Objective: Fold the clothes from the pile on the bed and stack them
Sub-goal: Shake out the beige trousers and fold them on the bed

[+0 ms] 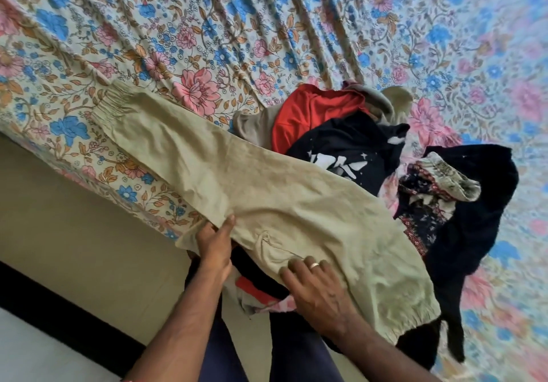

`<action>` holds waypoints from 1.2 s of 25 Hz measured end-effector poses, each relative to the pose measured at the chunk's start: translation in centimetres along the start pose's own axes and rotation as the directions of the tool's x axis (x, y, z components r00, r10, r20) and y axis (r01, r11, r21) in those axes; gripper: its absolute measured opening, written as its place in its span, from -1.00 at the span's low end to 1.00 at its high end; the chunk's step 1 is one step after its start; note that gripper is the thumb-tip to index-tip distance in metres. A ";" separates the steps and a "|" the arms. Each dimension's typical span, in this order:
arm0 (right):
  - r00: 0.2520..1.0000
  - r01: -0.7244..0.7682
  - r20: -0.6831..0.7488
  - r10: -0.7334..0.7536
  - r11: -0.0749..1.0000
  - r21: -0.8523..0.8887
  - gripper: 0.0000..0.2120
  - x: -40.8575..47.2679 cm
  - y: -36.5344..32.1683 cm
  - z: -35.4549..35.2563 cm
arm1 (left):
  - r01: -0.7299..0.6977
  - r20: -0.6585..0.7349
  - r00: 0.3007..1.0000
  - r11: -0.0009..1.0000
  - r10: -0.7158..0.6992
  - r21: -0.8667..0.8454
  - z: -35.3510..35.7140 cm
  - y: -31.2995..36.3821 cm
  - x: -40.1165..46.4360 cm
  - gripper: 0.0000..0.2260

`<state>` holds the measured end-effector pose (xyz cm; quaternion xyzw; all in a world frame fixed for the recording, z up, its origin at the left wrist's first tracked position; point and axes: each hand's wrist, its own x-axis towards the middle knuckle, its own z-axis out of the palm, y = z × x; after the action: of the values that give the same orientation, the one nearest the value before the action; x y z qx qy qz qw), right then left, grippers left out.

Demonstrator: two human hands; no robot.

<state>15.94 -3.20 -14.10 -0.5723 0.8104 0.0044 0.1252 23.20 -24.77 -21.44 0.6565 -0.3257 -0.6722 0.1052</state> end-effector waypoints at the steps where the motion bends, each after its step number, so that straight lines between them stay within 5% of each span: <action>1: 1.000 0.018 0.025 -0.018 1.000 0.005 -0.75 -0.4 -0.6 0.4 | -0.015 -0.008 1.000 1.000 0.015 0.000 -0.3 -0.3 -0.3 -0.76; 6: 0.960 -0.241 0.145 0.240 0.970 -0.011 -0.40 -4.5 1.2 3.8 | 0.072 0.067 0.996 0.991 -0.064 -0.116 0.4 -1.2 -3.7 -0.65; 11: 0.882 -0.438 0.177 0.436 0.898 -0.029 -0.48 -6.5 3.6 3.8 | 0.124 0.137 0.984 0.988 -0.111 -0.090 1.7 -4.1 -6.6 -0.67; 16: 0.933 -0.346 0.121 0.340 0.938 0.031 -0.54 -8.4 0.3 4.3 | -0.016 0.103 0.994 0.997 0.024 -0.073 0.4 -3.7 -6.8 -0.62; 21: 0.886 -0.460 0.204 0.417 0.849 0.262 -0.67 -12.4 -1.9 5.4 | 0.131 0.169 0.977 0.991 -0.129 0.004 -0.8 -6.3 -9.2 -0.73; 23: 0.747 -0.616 0.132 0.652 0.604 0.506 -0.75 -14.2 -1.5 5.4 | 0.193 0.221 0.954 0.979 -0.203 0.066 -0.5 -8.0 -10.9 -0.78; 26: 0.231 -0.715 0.209 0.950 0.020 0.698 -0.72 -16.9 1.5 4.7 | 0.221 0.231 0.943 0.970 -0.240 0.105 0.7 -10.0 -12.3 -0.82; 28: -0.065 -0.661 0.322 0.944 -0.283 0.695 -0.61 -18.5 4.7 5.1 | 0.204 0.164 0.962 0.974 -0.218 0.097 1.3 -10.3 -12.2 -0.85; 30: -0.147 -0.500 0.495 0.856 -0.496 0.710 -0.46 -19.8 7.3 6.7 | 0.177 0.131 0.973 0.979 -0.190 0.106 1.6 -10.5 -11.6 -0.90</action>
<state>16.68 18.63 -17.51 0.3853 0.8205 -0.3903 0.1614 26.05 -9.69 -18.19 0.6389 -0.3013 -0.7077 -0.0113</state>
